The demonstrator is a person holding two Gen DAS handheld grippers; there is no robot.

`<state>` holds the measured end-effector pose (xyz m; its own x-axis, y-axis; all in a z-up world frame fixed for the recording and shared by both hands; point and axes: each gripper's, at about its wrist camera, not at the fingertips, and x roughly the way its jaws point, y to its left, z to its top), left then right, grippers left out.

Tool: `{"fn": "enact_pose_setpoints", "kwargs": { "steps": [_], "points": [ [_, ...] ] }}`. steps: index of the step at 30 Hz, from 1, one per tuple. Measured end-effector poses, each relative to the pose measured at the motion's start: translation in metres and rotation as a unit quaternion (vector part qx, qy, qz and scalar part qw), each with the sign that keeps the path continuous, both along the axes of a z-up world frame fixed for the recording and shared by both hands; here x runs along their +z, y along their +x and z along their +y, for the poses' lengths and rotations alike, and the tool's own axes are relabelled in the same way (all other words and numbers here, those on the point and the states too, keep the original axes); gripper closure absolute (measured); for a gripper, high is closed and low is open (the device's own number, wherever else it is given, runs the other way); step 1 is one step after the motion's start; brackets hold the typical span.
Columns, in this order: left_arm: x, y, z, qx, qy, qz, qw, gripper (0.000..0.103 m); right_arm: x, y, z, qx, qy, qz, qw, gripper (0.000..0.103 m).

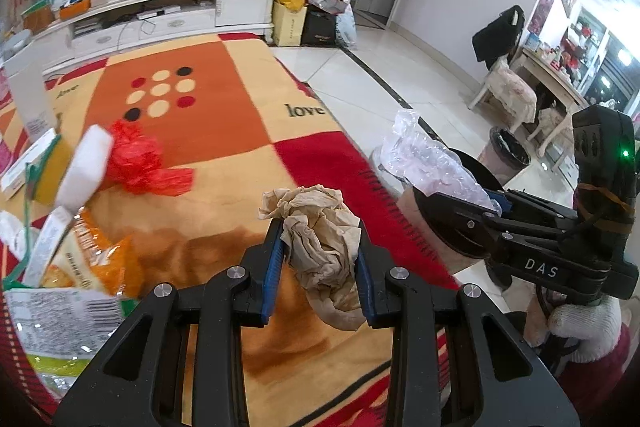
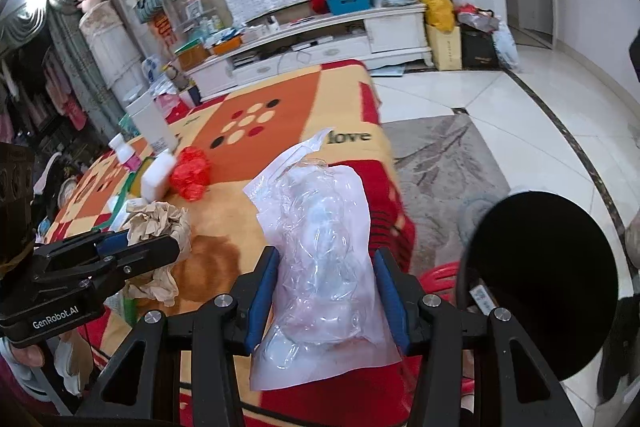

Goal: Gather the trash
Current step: 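Carry the paper and plastic bag with both grippers over the black bin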

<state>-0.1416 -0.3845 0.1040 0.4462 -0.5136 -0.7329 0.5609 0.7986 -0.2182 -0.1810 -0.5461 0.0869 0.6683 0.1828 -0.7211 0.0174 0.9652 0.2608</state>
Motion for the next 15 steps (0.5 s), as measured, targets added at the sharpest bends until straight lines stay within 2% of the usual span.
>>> {"fn": "enact_pose_setpoints", "kwargs": {
  "steps": [15],
  "points": [
    [-0.011, -0.004, -0.080, -0.054, 0.003, 0.013, 0.9985, 0.073, -0.013, -0.030, -0.080, -0.088, 0.004, 0.014, 0.996, 0.056]
  ]
}}
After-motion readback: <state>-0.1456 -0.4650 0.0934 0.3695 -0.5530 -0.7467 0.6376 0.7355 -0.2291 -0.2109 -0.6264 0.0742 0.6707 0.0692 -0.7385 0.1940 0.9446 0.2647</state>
